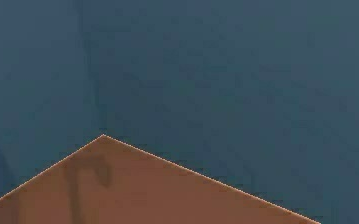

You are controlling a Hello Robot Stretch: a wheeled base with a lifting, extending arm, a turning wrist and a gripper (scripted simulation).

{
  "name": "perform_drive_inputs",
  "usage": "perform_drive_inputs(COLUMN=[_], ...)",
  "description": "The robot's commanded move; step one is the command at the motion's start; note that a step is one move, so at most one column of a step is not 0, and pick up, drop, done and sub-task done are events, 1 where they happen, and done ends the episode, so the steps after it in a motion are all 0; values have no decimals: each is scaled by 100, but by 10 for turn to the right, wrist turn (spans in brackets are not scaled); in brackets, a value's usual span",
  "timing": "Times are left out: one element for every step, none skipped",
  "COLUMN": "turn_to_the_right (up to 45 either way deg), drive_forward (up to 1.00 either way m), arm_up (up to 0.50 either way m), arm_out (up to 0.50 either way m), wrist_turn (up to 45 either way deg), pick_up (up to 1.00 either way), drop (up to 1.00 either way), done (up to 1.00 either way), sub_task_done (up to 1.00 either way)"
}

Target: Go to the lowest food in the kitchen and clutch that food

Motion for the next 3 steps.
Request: perform_drive_inputs(turn_to_the_right=[450, 300, 0], drive_forward=[0, 0, 5], arm_up=[0, 0, 0], arm_out=[0, 0, 0], wrist_turn=[0, 0, 0], pick_up=[0, 0, 0], drop=[0, 0, 0], done=[0, 0, 0], sub_task_done=[0, 0, 0])
